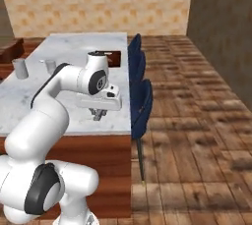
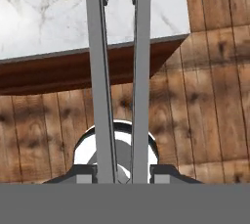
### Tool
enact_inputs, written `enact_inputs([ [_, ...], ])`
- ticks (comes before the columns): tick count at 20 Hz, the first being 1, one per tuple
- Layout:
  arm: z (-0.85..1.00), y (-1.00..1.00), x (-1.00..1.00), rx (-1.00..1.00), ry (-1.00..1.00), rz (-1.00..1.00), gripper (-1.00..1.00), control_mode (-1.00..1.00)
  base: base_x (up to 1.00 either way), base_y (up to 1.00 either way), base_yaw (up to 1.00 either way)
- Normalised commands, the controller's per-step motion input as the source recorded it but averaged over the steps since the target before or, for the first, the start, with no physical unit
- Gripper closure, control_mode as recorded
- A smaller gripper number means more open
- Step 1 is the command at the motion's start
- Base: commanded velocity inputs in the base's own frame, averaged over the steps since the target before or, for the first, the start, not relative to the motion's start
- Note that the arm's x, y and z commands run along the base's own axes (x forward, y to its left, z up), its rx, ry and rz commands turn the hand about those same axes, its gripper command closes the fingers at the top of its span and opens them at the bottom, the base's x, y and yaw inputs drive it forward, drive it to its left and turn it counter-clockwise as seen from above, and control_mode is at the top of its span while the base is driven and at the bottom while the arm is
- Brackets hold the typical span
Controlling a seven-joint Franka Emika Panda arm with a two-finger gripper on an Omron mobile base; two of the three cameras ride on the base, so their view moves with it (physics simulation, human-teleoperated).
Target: Take the tongs from the drawer on the left and place them on the dining counter next to the tray containing the kebab skewer.
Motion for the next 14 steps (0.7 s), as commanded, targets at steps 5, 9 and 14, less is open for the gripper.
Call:
enact_inputs([
  [5,0.0,0.0,0.0,0.0,0.0,0.0,1.0,1.0,-0.09,-1.0,0.46],
  [9,0.0,0.0,0.0,0.0,0.0,0.0,1.0,1.0,0.0,-1.0,0.52],
  [14,0.0,0.0,0.0,0.0,0.0,0.0,1.0,1.0,0.06,-1.0,0.53],
])
